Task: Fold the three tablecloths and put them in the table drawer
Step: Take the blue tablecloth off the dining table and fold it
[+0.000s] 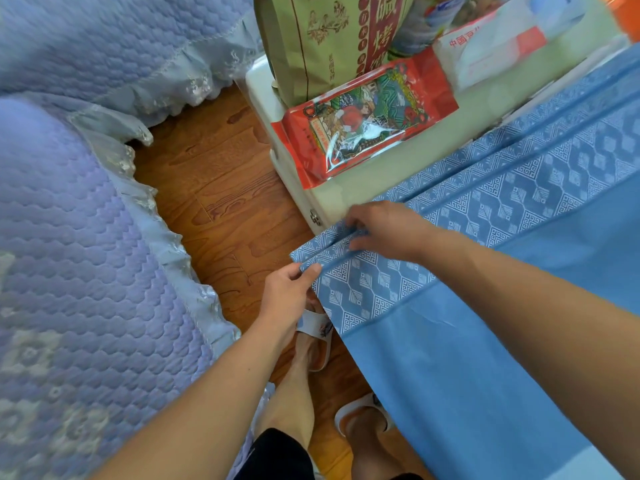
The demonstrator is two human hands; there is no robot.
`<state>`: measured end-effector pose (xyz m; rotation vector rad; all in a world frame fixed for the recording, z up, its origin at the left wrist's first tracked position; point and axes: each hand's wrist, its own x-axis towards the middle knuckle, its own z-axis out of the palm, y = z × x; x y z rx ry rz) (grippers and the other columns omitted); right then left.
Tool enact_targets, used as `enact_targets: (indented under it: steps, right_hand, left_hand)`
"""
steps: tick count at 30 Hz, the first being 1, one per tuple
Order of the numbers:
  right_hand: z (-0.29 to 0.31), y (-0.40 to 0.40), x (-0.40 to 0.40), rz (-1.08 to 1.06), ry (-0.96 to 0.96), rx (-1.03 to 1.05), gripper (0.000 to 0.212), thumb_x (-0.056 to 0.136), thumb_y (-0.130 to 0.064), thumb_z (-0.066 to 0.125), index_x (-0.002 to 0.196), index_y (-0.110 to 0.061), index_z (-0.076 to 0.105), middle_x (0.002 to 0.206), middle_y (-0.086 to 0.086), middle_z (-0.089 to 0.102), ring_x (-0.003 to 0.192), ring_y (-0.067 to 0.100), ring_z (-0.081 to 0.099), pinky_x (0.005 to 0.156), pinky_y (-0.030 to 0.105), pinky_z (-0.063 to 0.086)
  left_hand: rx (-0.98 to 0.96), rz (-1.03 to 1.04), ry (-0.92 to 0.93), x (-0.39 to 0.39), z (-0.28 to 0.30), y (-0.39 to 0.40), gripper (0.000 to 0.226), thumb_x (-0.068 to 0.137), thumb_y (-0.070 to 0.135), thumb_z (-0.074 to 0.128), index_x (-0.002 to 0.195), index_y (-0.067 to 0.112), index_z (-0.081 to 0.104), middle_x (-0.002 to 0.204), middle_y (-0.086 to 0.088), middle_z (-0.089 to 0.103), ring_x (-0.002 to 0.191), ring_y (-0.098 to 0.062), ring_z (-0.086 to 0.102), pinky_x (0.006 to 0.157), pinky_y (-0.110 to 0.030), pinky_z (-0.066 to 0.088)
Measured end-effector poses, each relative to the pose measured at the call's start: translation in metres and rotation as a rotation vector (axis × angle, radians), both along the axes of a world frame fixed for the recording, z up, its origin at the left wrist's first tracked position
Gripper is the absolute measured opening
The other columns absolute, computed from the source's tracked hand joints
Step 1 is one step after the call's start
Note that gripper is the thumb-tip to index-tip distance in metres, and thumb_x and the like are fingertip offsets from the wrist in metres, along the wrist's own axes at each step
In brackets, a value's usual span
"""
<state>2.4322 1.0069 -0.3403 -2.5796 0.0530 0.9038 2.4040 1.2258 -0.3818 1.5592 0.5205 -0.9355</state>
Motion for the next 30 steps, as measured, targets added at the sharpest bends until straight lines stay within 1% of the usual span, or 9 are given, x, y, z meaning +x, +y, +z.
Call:
enact_targets:
  steps: [3,7,11,14,18,21,23,26,30]
  right_hand:
    - [0.005,-0.046,-0.002,-0.009,0.058,-0.116,0.027,0.088,-0.034,0.072,0.110,-0.020,0.064,0.109,0.005,0.065,0.100,0.028,0.060,0.076,0.034,0.044]
    - [0.008,-0.085,-0.004,-0.024,0.066,-0.241,0.019,0.092,-0.031,0.069,0.105,-0.018,0.069,0.099,0.011,0.068,0.096,0.035,0.063,0.079,0.039,0.051]
    - [0.007,-0.089,0.003,0.014,0.054,-0.281,0.018,0.092,-0.032,0.069,0.105,-0.019,0.072,0.097,0.012,0.067,0.093,0.035,0.062,0.075,0.037,0.049]
    - [0.003,-0.086,0.005,-0.016,0.054,-0.269,0.018,0.092,-0.030,0.070,0.105,-0.017,0.071,0.099,0.014,0.066,0.093,0.035,0.061,0.075,0.037,0.048]
    - [0.000,-0.082,0.005,-0.043,0.021,-0.253,0.015,0.090,-0.028,0.071,0.100,-0.016,0.069,0.093,0.010,0.061,0.093,0.035,0.061,0.072,0.036,0.046]
    - [0.000,-0.077,0.011,-0.050,-0.003,-0.250,0.013,0.090,-0.026,0.071,0.099,-0.017,0.071,0.095,0.010,0.062,0.093,0.034,0.060,0.070,0.034,0.040]
    - [-0.003,-0.075,0.015,-0.079,0.005,-0.263,0.016,0.089,-0.027,0.071,0.103,-0.020,0.072,0.104,0.012,0.067,0.097,0.035,0.061,0.073,0.035,0.045]
    - [-0.012,-0.066,0.005,-0.207,-0.089,-0.283,0.022,0.088,-0.020,0.068,0.111,-0.019,0.067,0.115,0.013,0.063,0.102,0.038,0.061,0.079,0.041,0.051]
    - [-0.011,-0.021,-0.066,-0.716,-0.456,-0.181,0.042,0.090,-0.010,0.057,0.131,-0.017,0.051,0.136,0.007,0.041,0.094,0.035,0.060,0.072,0.044,0.051]
  left_hand:
    - [0.036,-0.068,-0.072,0.000,0.001,0.005,0.018,0.099,0.018,0.066,0.084,0.010,0.072,0.068,0.008,0.073,0.057,-0.002,0.063,0.052,-0.016,0.047]
    - [0.080,-0.112,-0.113,0.002,0.005,0.006,0.020,0.098,0.021,0.068,0.088,0.004,0.073,0.065,0.011,0.073,0.053,0.004,0.061,0.049,-0.012,0.043]
    - [0.104,-0.080,-0.141,0.000,0.006,-0.003,0.026,0.096,0.018,0.070,0.075,0.003,0.063,0.049,0.015,0.060,0.041,0.005,0.050,0.043,-0.009,0.035]
    - [0.136,0.003,-0.144,-0.001,0.002,-0.005,0.013,0.093,0.017,0.074,0.093,0.010,0.063,0.075,0.005,0.068,0.055,0.002,0.059,0.048,-0.011,0.041]
    - [0.077,0.114,-0.107,-0.003,-0.003,-0.001,0.054,0.095,0.006,0.069,0.138,0.031,0.047,0.074,0.010,0.063,0.059,-0.002,0.061,0.057,-0.022,0.050]
    - [-0.007,0.037,-0.130,0.000,-0.010,0.003,0.066,0.096,0.012,0.068,0.141,0.053,0.045,0.099,-0.004,0.065,0.082,-0.013,0.066,0.067,-0.028,0.055]
    - [0.011,-0.094,-0.175,0.010,-0.010,0.002,0.061,0.093,0.022,0.073,0.137,0.058,0.049,0.114,-0.001,0.063,0.100,-0.009,0.065,0.083,-0.031,0.055]
    - [0.118,-0.323,-0.301,0.030,-0.007,-0.004,0.040,0.097,0.020,0.069,0.132,0.037,0.064,0.121,0.013,0.067,0.113,-0.004,0.061,0.100,-0.030,0.049]
    - [0.205,-0.476,-0.360,0.038,0.004,-0.011,0.033,0.099,0.030,0.065,0.132,0.027,0.061,0.119,0.017,0.059,0.113,-0.004,0.057,0.086,-0.016,0.041]
